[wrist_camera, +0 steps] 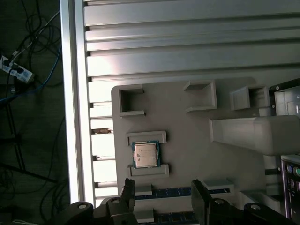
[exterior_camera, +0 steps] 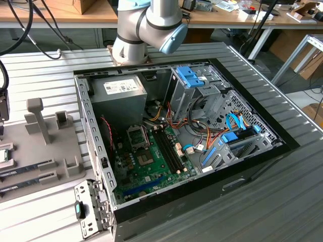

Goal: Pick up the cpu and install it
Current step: 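Pick up the cpu and move it towards the insertion slot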

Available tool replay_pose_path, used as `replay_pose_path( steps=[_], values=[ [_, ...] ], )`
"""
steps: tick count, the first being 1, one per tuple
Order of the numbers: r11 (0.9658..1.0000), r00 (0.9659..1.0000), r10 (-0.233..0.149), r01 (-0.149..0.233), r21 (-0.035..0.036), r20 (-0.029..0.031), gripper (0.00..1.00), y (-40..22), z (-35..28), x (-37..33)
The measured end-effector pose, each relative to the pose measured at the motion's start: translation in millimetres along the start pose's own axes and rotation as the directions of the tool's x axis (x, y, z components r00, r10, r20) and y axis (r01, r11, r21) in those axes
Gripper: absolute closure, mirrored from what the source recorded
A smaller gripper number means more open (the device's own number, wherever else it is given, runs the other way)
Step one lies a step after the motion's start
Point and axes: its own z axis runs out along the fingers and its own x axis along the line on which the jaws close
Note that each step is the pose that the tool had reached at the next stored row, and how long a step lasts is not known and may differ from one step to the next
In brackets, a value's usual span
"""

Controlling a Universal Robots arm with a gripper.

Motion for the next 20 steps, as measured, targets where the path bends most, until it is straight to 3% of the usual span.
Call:
replay_pose_path(
  steps=[20],
  values=[
    [1.0,1.0,0.0,0.0,0.0,0.0,0.4,-0.2,3.8,0.1]
  ],
)
